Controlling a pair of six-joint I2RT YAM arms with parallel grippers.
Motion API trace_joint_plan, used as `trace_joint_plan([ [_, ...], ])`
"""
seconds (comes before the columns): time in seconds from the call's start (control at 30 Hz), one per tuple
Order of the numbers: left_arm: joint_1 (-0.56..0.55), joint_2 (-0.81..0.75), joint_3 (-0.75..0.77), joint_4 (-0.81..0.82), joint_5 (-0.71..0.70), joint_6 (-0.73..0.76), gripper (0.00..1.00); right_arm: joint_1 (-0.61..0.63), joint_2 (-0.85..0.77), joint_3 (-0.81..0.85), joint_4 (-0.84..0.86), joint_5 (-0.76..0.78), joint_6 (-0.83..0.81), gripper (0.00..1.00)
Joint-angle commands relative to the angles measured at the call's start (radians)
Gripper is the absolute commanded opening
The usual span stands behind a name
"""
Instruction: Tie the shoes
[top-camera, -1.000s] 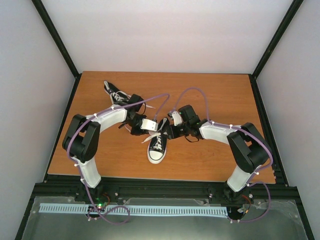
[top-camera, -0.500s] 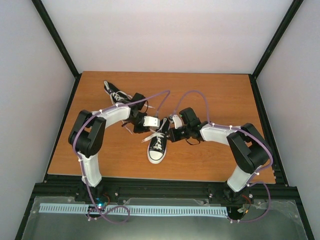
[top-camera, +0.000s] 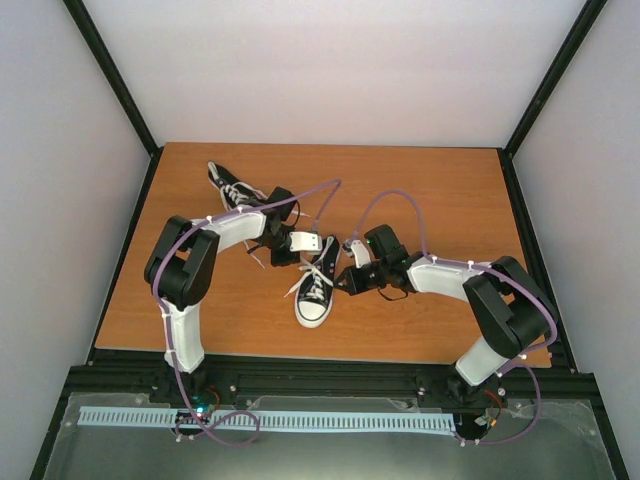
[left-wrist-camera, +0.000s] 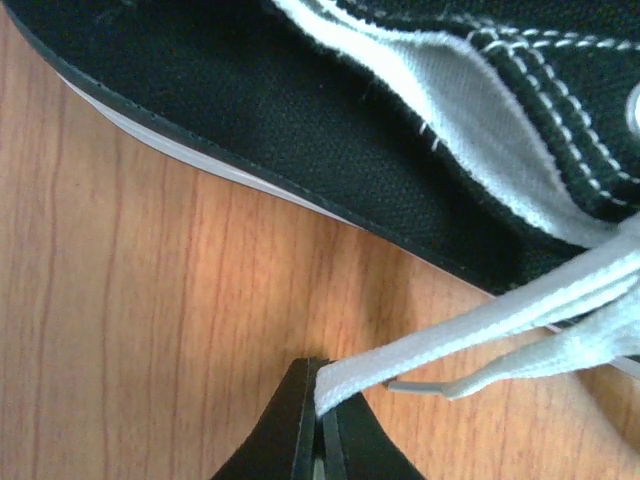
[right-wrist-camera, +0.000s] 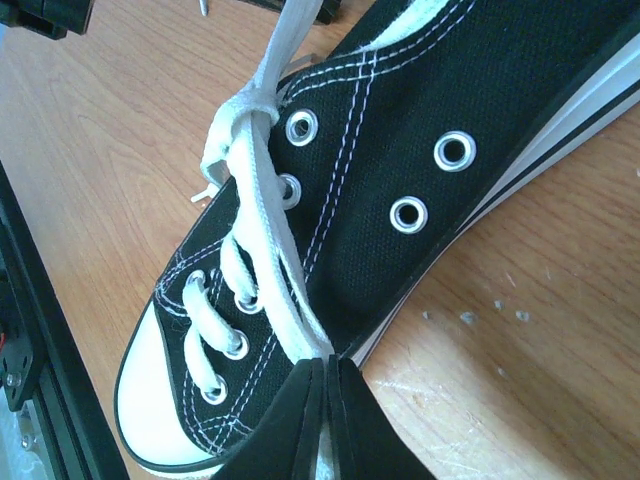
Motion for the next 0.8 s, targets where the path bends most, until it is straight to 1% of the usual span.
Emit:
trace_joint_plan([
  [0.0,-0.003,0.024,0.027,0.009,-0.027,-0.024,0.01,0.004,0.016,-0.005,0.0,0.004,-0.012,0.03],
  [0.13,-0.003,0.044,0.035,0.021,-0.057,-0.037,0.01,0.004,0.042,-0.005,0.001,0.003,-0.017,0.03],
  [0.27,-0.003,0.045,0.036,0.026,-0.043,-0.045,0.01,0.005,0.045,-0.018,0.002,0.007,-0.02,0.03],
  [0.33,-0.003,0.031,0.039,0.02,-0.019,-0.051,0.01,0.004,0.04,-0.015,-0.002,0.007,-0.019,0.03],
  [0.4,-0.003,-0.001,0.04,0.014,0.041,-0.049,0.01,0.005,0.025,-0.008,-0.004,-0.009,-0.014,0.03],
  [0.5,-0.004,-0.038,0.042,0.044,0.091,-0.053,0.01,0.019,-0.007,0.003,-0.015,-0.031,-0.006,0.03],
  [0.67,-0.006,-0.059,0.039,0.077,0.135,-0.049,0.01,0.067,-0.059,0.038,-0.039,-0.035,0.006,0.03],
  [0.77,-0.006,-0.052,0.044,0.101,0.122,-0.071,0.01,0.07,-0.081,0.039,-0.033,-0.024,0.015,0.03],
])
